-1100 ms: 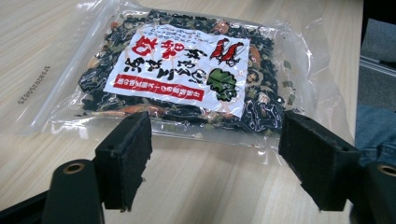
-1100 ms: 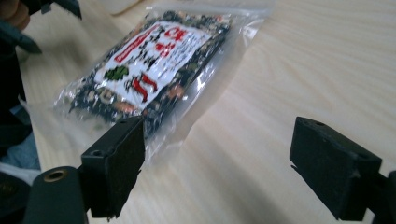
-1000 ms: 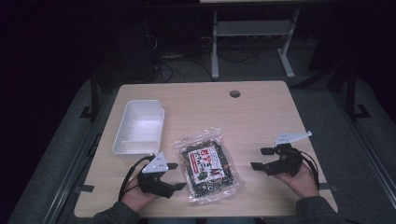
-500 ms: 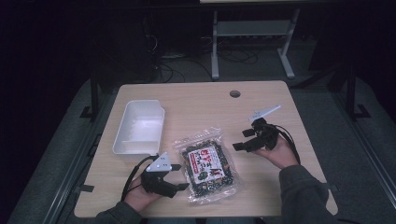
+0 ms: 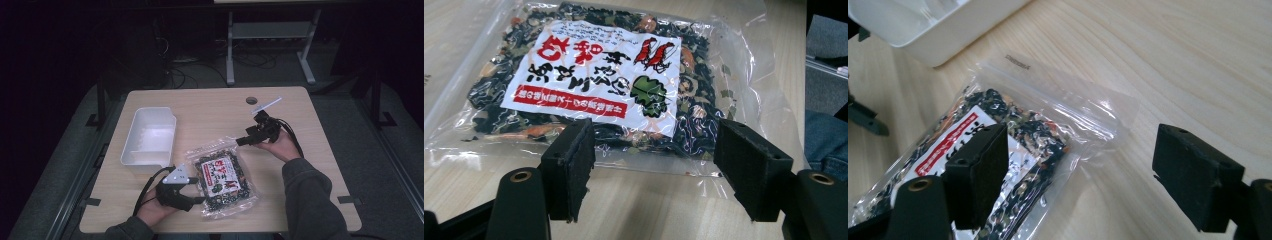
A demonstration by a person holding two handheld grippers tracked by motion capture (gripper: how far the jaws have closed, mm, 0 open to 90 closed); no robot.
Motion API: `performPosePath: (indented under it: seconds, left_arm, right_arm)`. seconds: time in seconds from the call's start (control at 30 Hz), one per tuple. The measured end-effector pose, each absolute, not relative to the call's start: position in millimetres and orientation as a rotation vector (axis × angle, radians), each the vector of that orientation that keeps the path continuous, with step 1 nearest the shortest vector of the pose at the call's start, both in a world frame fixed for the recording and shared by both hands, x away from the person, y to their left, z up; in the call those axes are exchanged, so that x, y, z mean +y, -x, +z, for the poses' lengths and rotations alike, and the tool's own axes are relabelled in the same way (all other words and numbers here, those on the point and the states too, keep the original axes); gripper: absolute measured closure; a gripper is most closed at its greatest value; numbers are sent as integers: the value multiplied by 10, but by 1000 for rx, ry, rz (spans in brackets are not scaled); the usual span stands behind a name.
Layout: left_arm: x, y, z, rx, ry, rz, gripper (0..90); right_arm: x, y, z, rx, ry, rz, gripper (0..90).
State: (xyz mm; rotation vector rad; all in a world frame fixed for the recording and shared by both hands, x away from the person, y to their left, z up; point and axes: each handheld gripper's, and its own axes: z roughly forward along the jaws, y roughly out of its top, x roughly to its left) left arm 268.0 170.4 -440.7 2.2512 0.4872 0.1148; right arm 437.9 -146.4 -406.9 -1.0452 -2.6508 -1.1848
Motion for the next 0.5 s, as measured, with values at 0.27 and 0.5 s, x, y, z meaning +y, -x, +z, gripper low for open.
performPosePath:
  seconds: [0.27, 0.5]
  left_arm:
    - [1639, -2712, -4483, 472, -2294, 78, 363]
    - [1626, -2738, -4534, 477, -2319, 72, 398]
  right_arm:
    - [-1297, -4597, -4295, -2657, 1084, -1108, 273]
    - [-1248, -4710, -4501, -2591, 1125, -1118, 339]
